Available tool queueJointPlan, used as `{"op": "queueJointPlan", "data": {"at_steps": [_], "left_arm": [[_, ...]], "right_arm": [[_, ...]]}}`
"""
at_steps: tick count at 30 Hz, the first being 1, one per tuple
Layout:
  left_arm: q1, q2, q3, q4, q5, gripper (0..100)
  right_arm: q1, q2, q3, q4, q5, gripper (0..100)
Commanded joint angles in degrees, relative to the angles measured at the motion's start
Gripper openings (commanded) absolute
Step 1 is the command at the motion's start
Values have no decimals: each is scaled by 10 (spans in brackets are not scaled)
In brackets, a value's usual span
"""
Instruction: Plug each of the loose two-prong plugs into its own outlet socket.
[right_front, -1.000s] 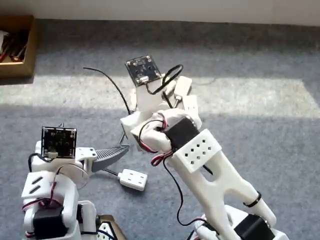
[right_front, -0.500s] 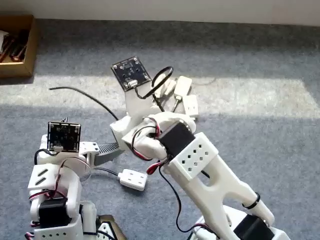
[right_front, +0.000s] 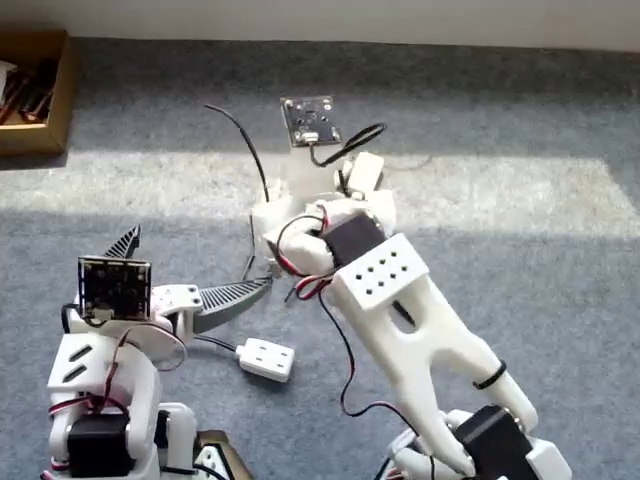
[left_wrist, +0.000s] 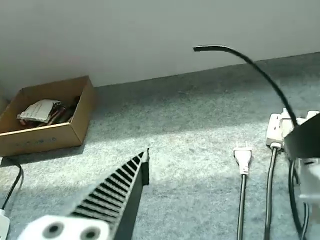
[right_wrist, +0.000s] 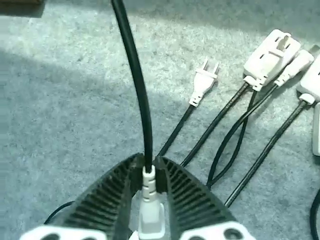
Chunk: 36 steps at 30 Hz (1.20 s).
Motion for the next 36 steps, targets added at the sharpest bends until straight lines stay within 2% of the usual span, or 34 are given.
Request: {"op": "queueJointPlan", "data": {"at_steps": [1,6,17,25,36], "left_arm": [[18,5,-3,-11,21,616],[17,5,91,-85,19,616],[-7,4,116,-92,19,616],[-35,4,117,-105,19,616],[-36,4,118,-105,1,616]], "right_arm": [[-36,-9,-15,14,-8,5],[-63,-9,-102,99,2,5],[-24,-7,-262,271,49,5],[-23,-4,-263,320,78,5],[-20,-2,-225,322,91,5]]}}
